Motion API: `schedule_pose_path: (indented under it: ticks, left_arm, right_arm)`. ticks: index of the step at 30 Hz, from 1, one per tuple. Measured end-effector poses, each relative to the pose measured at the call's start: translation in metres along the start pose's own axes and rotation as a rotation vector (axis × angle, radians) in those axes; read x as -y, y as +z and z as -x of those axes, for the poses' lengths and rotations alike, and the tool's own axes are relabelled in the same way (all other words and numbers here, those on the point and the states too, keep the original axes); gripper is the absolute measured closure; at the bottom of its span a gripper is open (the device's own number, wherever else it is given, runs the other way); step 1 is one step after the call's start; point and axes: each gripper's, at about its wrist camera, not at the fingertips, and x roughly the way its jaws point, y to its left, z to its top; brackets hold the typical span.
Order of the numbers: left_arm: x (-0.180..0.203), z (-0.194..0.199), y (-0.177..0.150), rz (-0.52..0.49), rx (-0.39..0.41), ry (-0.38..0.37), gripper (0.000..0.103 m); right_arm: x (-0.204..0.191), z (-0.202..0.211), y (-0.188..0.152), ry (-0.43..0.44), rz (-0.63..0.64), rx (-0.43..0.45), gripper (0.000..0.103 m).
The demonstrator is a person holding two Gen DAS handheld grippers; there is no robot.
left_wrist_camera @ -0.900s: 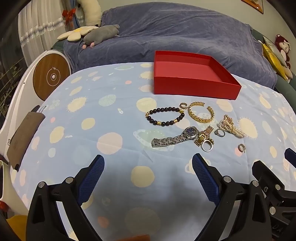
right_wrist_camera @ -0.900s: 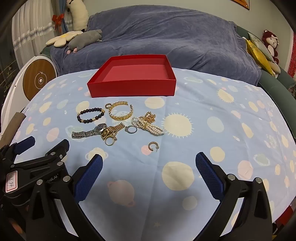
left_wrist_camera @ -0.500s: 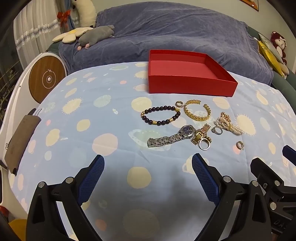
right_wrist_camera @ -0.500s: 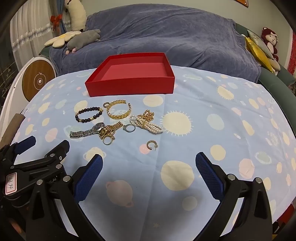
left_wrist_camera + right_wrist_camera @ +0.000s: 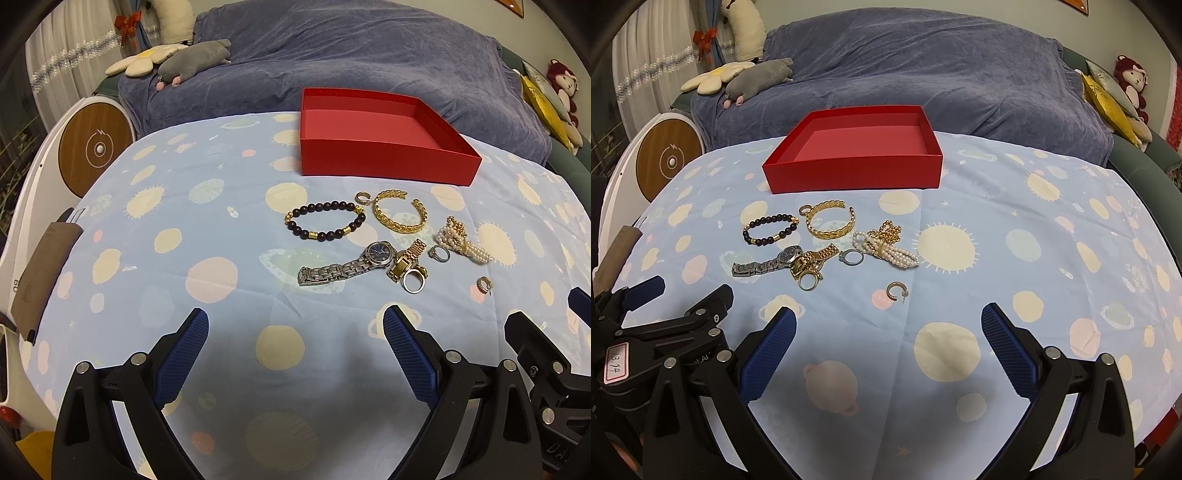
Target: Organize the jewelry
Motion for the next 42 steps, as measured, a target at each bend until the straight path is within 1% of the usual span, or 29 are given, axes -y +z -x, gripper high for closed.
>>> schedule_pose_path:
  ticks: [4, 7, 10, 12, 16, 19, 29, 42]
  left_arm:
    - [0.0010, 0.0020, 0.0003, -0.024, 0.032, 0.005, 0.010]
    - [-0.0006, 0.0011, 0.0015, -0.008, 0.028, -0.019, 0.010]
    - [-0.0018, 0.0018, 0.0013, 0.014, 0.039, -0.026, 0.010]
    - [-0.0011, 0.0003, 0.0024, 0.002, 0.031, -0.026, 0.010]
    - [0.0032, -0.0038, 0.0025, -0.038, 0.014, 0.004, 0.010]
    - [0.0018, -0.0061, 0.0019, -0.034, 0.000, -0.009, 0.010]
    - [0.0005, -0.0068, 0.0027, -0.027, 0.001, -0.039, 0.010]
    - [-0.0008, -0.0048, 0.0036, -0.019, 0.010, -0.048, 0.010]
  right_arm:
    - [0.0002, -0.0003, 0.0002, 0.002, -0.001, -0.002, 0.005]
    - [-0.0001, -0.0006, 0.0003, 0.002, -0.005, -0.004, 0.005]
    - [0.0001, -0.0006, 0.0003, 0.002, -0.004, -0.003, 0.005]
    - [0.0006, -0.0008, 0.0002, 0.002, -0.003, -0.005, 0.005]
    - [0.0003, -0.0017, 0.0002, 0.003, 0.000, -0.007, 0.005]
    - [0.0004, -0.0022, 0.0003, 0.002, 0.000, -0.008, 0.005]
    - [0.0003, -0.0035, 0.0004, 0.000, -0.003, -0.007, 0.005]
    - [0.0002, -0.0041, -0.0001, -0.004, 0.003, -0.007, 0.005]
